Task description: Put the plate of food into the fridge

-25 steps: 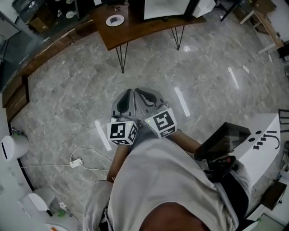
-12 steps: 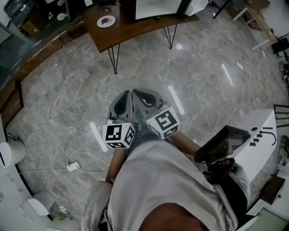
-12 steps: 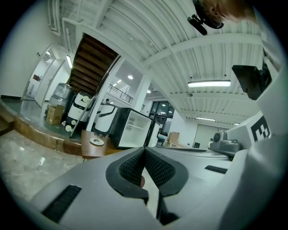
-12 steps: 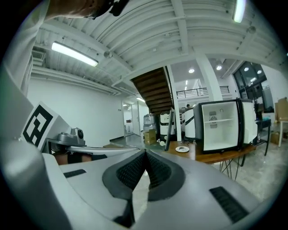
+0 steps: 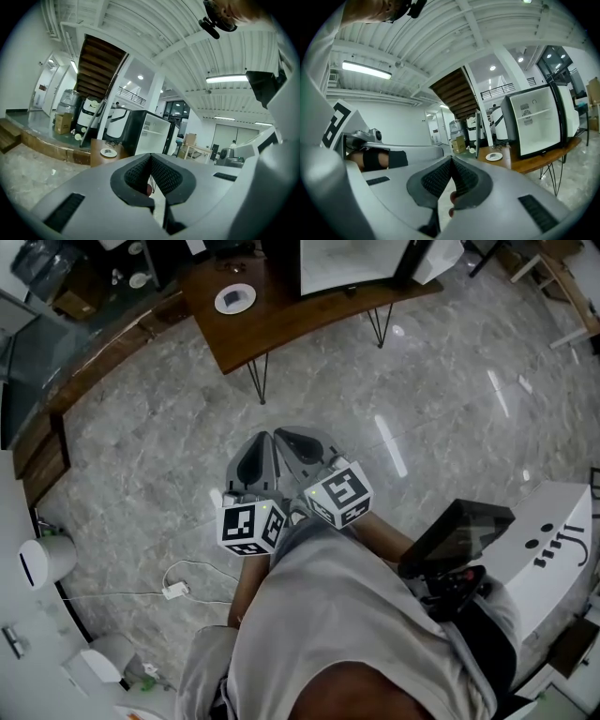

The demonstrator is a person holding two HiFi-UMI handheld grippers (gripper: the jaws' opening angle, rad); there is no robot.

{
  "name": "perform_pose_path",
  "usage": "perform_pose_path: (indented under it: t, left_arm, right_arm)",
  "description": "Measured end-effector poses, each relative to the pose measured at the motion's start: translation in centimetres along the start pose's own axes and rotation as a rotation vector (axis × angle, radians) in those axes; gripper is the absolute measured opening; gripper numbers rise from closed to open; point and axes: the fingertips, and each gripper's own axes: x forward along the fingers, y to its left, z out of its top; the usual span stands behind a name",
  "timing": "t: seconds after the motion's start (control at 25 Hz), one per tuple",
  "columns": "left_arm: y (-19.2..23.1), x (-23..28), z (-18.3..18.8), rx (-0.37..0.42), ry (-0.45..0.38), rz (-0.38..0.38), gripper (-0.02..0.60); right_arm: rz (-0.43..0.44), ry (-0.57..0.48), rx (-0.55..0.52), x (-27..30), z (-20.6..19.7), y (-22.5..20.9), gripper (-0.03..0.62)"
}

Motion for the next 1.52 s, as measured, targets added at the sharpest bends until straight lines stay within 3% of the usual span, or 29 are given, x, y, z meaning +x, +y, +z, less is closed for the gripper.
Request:
perform_pose_path:
  t: [0.32,0.44,0.56,0.8,1.2,1.52]
  left_arm:
    - [1.0,15.9,4.1,0.052,0.006,-0.071,0.012]
    - [1.8,19.9,4.7,0.040,-0.011,-0.057,0.012]
    - [2.9,23.5,4.6,0.005,0.027,-0.079,0.012]
    - [6.7,28.7,6.2,-0.026,0.055,-0.081,0.012]
    - [19.0,40.0,10.2,-0.022,0.100,-0.180,0.012]
    - [31.0,49.8,16.7,0.062,0.128,-0.320,0.012]
  right_arm:
    - [-0.044,-0.039,-0.031,7.8,6.4,-14.2,0.017]
    - [-0.037,-0.024,-0.042,10.1,7.3,-17.6,0.016]
    - [-0.040,0.018,-0.013,12.3,7.1,-20.6,0.017]
    - [-0.029,0.067,0.020,17.7,8.1,-23.9,0.017]
    - [-0.101,0.110,0.006,33.6,10.5,-29.8,0.017]
    - [-0.184,0.118,0.062,49.2,13.8,-34.1,0.017]
